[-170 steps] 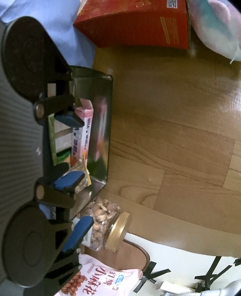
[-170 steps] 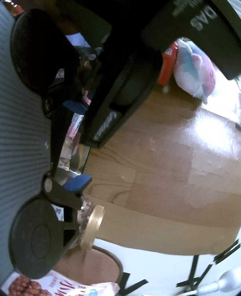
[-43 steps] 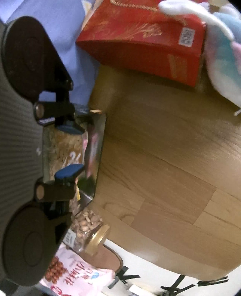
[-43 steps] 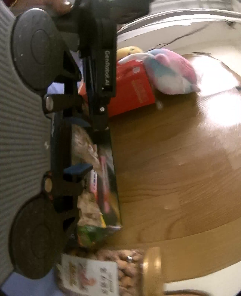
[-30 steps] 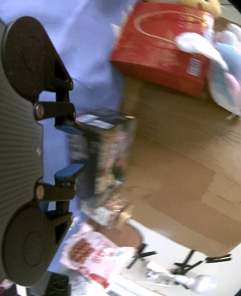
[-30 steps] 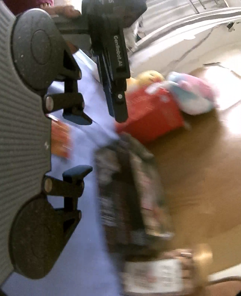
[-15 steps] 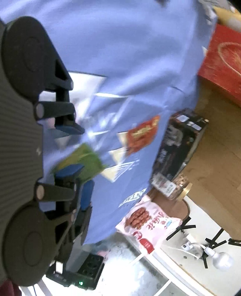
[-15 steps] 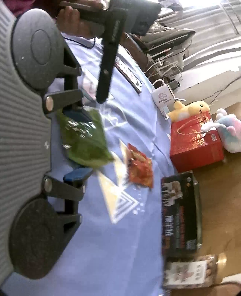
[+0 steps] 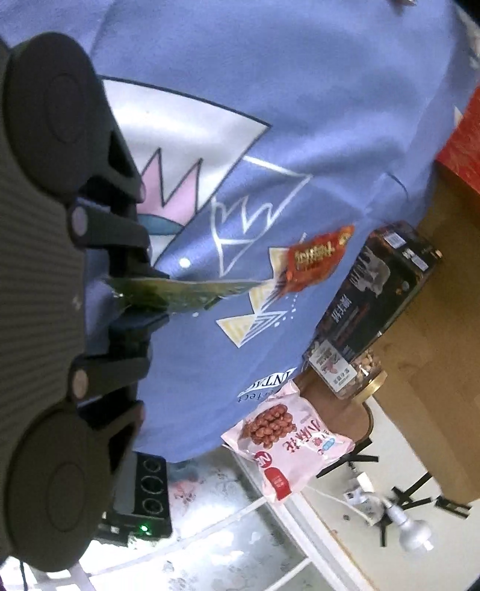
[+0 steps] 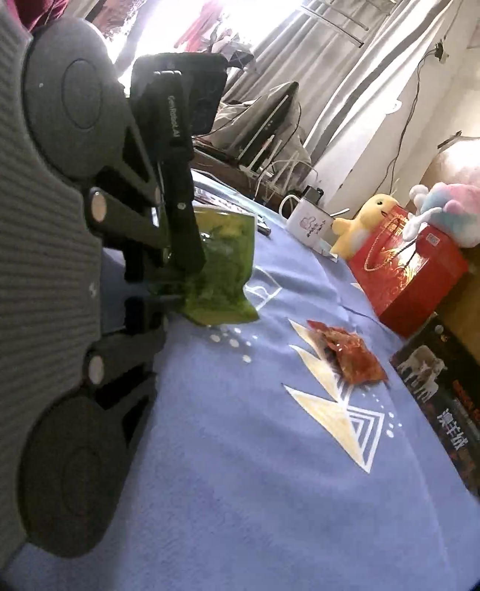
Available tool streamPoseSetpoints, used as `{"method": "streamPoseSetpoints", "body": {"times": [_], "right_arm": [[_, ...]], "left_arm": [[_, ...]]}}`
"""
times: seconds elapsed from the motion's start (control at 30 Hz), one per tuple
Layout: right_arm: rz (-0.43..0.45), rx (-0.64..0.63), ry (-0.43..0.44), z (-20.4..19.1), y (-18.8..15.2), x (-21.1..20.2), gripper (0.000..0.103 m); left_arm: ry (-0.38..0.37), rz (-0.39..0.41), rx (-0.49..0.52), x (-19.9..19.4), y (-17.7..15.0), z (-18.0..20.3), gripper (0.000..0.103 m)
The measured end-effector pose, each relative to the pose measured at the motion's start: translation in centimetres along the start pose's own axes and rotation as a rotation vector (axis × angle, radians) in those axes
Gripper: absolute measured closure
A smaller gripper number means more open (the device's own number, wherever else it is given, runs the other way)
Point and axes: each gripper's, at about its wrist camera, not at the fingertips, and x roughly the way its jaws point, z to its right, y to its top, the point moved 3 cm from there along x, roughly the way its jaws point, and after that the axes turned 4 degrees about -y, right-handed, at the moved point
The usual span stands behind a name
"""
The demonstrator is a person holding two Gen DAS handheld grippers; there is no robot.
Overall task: Organize snacks
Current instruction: 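Reach the left gripper to the green snack pack and grasp it, then carry the green pack with the left gripper over the tin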
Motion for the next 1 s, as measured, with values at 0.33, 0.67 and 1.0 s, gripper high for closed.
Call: {"method": "streamPoseSetpoints", "body": {"times": [0.33,0.67,1.0], "right_arm": [[0.186,0.07,0.097,0.7,2.3,-4.0,0.046],[0.206,0.178,0.17,2.6,4.0,-5.2,0.06],[0.295,0.071,0.02,2.6,8.2,-7.0,0.096]], "left_arm": [[-0.223,0.008,-0.046,-0.1,3.2,1.8,0.087],[-0.221,-0.04,0.026,4.3,5.5,4.2,0.087],[-0.132,0.003,0.187,6.1,9.8,7.4,0.082]]}}
